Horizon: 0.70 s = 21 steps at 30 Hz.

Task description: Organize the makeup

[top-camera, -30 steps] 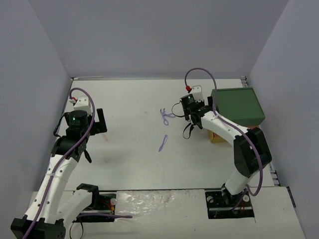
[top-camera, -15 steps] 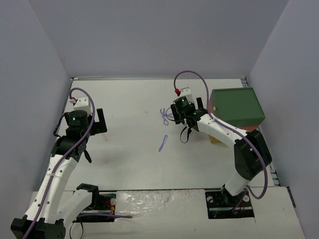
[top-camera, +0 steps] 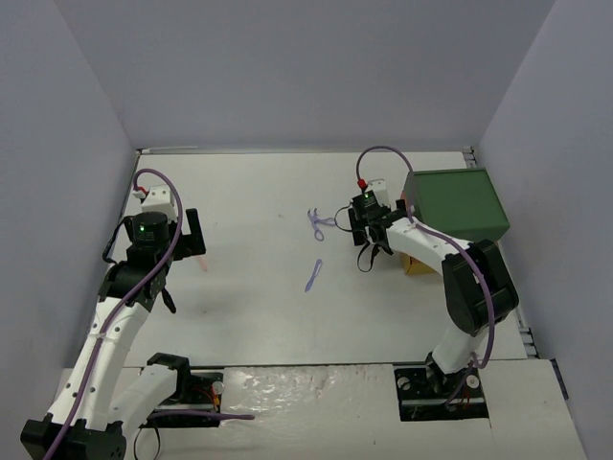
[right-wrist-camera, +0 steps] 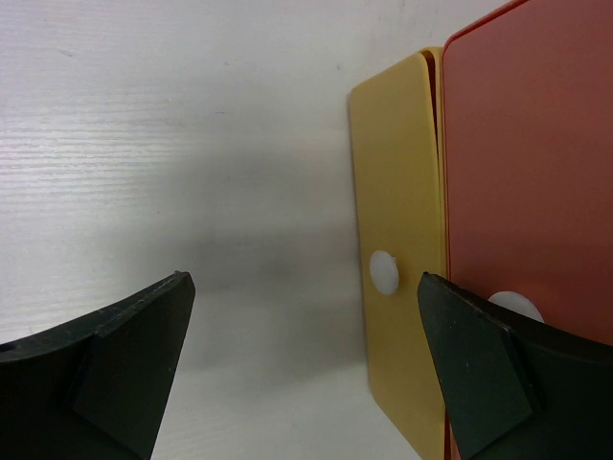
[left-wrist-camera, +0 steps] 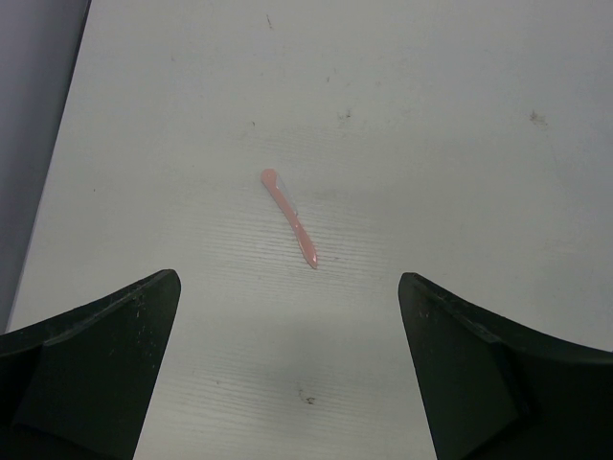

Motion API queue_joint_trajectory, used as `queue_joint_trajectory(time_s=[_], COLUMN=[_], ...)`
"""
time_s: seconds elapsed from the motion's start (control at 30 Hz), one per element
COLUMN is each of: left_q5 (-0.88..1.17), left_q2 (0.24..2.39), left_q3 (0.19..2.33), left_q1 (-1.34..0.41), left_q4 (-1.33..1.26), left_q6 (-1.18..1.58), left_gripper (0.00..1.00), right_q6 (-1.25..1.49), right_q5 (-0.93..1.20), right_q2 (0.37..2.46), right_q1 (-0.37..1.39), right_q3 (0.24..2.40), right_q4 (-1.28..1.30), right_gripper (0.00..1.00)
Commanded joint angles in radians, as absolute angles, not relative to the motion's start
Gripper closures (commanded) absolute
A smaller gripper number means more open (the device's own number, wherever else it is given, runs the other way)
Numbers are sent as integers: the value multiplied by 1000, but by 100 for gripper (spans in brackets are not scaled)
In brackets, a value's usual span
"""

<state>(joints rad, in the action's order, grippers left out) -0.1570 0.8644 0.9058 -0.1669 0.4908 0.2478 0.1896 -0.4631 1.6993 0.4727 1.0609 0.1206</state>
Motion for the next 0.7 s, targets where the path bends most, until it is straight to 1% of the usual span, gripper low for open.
queue_joint_trajectory(time_s=[0.0,0.53,0.67], left_q5=[-158,-161,-163], left_q2=[871,866,864], left_q3=[974,974,974], left_q1=[-158,-158,-158], left_q4=[457,459,459], left_q6=[261,261,261], left_gripper=[3,3,3], right_q6=[213,252,252], right_q5=[-471,-473,-434], right_q2=[1703,1717,1721], right_q1=[464,436,436], right_q3=[1059,1017,1013], right_q4=[91,78,71], right_gripper=[0,0,0])
